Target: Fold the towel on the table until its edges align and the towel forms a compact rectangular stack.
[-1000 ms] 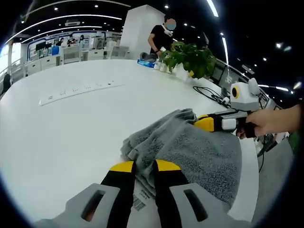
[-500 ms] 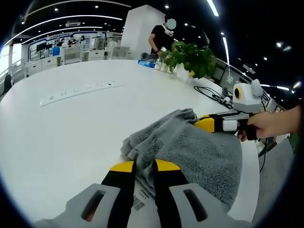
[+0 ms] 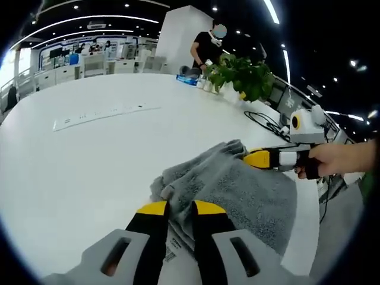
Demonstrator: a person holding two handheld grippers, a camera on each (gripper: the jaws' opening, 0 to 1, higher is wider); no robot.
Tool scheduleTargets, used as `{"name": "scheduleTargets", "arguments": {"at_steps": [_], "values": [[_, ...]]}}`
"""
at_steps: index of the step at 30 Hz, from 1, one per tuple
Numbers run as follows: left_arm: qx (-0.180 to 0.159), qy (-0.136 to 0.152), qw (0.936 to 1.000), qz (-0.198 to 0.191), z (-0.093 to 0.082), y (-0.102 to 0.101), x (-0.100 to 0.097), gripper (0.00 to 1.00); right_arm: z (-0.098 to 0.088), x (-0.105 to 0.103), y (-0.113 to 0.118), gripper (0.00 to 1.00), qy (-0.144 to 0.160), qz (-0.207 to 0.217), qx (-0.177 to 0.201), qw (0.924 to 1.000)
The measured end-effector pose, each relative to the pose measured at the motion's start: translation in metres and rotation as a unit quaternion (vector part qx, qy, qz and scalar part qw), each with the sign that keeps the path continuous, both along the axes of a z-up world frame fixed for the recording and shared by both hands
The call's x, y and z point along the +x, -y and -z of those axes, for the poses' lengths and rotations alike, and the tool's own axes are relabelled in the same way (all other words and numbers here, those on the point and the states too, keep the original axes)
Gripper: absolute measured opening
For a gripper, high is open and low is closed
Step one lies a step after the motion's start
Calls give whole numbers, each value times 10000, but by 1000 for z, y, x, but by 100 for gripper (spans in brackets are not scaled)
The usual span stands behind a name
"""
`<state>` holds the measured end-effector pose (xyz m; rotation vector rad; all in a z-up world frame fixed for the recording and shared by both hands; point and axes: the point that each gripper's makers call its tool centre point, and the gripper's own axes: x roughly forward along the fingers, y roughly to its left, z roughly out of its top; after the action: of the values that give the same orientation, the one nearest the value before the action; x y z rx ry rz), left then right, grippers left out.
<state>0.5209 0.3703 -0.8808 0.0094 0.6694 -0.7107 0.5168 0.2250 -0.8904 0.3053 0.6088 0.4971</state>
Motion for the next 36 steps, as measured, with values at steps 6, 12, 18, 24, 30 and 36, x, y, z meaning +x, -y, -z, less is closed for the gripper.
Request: {"name": "scheduleTargets", "arguments": {"at_steps": [6,12,18,24,30,36], "values": [[-605,476,9970,-114,-56,15,8,23,-24,-5,-7,23,252,-56,163,9995],[-307,790,9963,134,-74,8,-9,31,-48,-16,-1,30,550,-125,155,9983],[-29,892,9958,196,-80,-10,-43,44,-69,-41,10,39,776,-292,-17,9966],[31,929,9956,91,-80,-25,-83,49,-79,-77,16,42,937,-437,-138,9945],[-67,1030,9945,-177,-86,-32,-119,51,-85,-116,13,46,1091,-727,-366,9907],[-408,1025,9926,-507,-88,-37,-151,57,-78,-157,12,48,1106,-796,-491,9895]]}}
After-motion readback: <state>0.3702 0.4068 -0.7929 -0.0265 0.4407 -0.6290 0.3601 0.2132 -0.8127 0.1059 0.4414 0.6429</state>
